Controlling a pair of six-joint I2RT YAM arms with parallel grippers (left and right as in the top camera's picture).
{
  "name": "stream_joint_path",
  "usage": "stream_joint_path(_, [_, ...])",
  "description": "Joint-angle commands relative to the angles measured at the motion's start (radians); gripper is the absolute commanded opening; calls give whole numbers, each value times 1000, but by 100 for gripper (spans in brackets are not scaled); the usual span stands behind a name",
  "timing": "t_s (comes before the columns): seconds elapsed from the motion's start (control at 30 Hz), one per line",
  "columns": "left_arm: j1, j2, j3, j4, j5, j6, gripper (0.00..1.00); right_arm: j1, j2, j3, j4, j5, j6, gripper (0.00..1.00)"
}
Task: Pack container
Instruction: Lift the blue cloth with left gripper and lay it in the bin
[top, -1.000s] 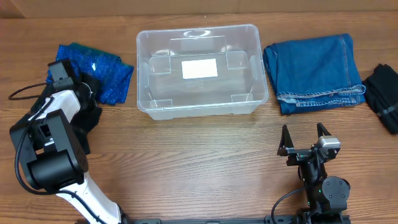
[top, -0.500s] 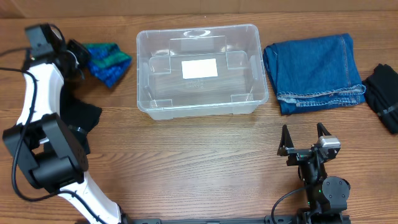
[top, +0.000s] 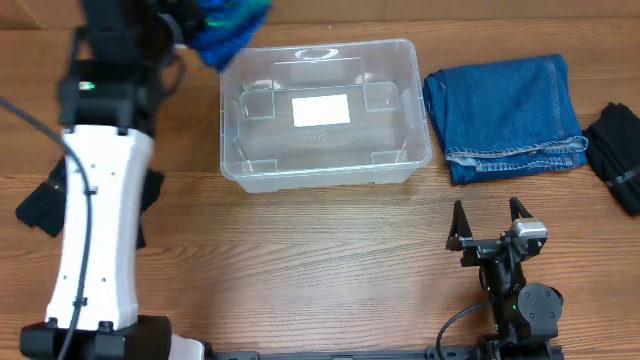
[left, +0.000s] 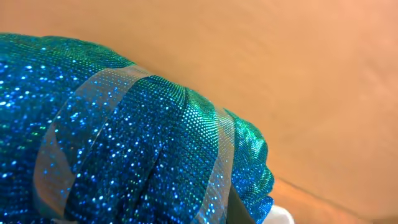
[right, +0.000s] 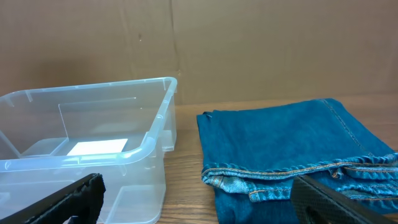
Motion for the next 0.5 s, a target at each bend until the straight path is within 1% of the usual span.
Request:
stream_joint_path(0.0, [-180,11,29,11,-190,-109,4,-2,-6,-10,5,2,-3,100])
stream_joint_path(0.13, [-348,107,29,55,-323,-186,4,-2,-6,-10,5,2,-3,100])
stream_joint_path(0.17, [-371,131,29,59,-344,-187,4,-2,-6,-10,5,2,-3,100])
stream_joint_path(0.3, [-418,230,29,45,-362,-217,4,-2,-6,-10,5,2,-3,100])
stream_joint_path(0.47, [-416,302,29,8,-378,-230,4,-2,-6,-10,5,2,-3,100])
